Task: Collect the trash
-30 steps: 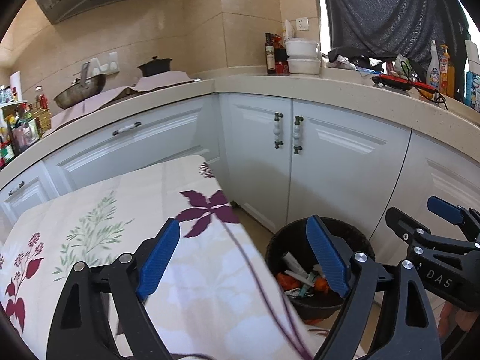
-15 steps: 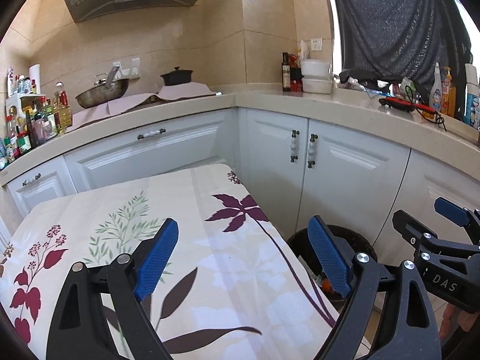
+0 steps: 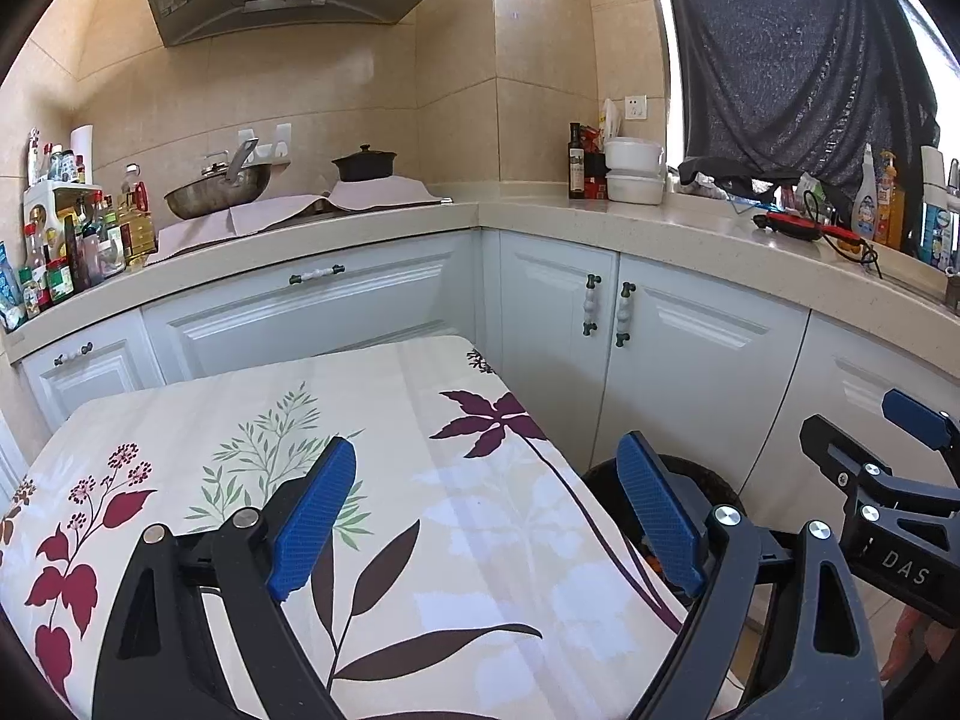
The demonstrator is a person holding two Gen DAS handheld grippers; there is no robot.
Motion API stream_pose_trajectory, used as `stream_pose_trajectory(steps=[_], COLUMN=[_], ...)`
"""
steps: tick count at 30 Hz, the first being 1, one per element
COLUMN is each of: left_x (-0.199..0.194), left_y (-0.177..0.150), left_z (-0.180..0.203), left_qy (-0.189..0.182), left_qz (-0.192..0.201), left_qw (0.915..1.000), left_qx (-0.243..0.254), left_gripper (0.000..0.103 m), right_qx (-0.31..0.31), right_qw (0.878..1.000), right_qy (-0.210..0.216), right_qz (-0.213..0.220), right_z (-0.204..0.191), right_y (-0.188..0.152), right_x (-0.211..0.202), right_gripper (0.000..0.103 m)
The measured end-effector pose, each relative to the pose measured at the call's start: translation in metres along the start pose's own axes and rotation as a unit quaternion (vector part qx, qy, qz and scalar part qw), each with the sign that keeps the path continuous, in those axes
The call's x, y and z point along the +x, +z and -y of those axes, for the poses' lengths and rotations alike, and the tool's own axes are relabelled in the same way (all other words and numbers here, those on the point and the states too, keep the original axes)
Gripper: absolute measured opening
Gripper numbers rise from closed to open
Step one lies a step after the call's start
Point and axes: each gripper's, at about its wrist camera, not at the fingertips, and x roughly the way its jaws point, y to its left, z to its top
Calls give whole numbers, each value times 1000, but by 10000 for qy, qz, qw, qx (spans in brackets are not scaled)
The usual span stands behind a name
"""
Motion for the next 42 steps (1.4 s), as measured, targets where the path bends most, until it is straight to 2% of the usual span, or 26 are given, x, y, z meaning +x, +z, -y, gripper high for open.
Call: stream_pose_trajectory(steps=[42], left_x=[-1], left_y=[-3], left_z=[0], left_qy=[-55], left_qz=[-1], left_qw=[10000], left_qx=[-14], left_gripper=[86], right_qx=[21], right_qw=[10000], right_qy=[-79], right_qz=[20], right_z=[8], right_y=[-1], right_x=[0], right_gripper=[91])
